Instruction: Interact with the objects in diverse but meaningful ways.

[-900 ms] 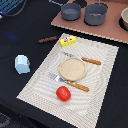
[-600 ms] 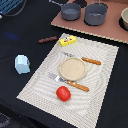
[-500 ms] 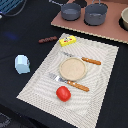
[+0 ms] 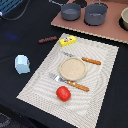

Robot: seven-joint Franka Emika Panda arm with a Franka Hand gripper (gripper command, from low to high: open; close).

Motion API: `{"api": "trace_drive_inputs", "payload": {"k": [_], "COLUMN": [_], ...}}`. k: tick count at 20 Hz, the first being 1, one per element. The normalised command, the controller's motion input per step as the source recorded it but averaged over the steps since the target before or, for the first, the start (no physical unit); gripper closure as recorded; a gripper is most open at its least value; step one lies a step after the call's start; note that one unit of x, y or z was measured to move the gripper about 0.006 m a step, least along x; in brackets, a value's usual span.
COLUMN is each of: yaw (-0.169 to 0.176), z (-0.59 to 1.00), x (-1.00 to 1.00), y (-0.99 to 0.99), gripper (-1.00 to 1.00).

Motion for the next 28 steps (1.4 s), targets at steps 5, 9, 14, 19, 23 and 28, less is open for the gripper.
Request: {"api": "trace_drive_inputs", "payload": {"k": [5, 9, 14, 19, 23, 28], "yaw": [0.029, 0.038, 0.042, 0.123, 0.148, 0.12], "z": [-0.44, -0.59, -0.68, -0.62, -0.47, -0.37], "x": [0.03, 0.0, -0.05, -0.1, -0.16, -0.24], "y": [-0.21, -0.22, -0.24, -0.14, -0.11, -0.16], "gripper": [-1.0, -1.0, -1.0, -1.0, -1.0, -1.0]}}
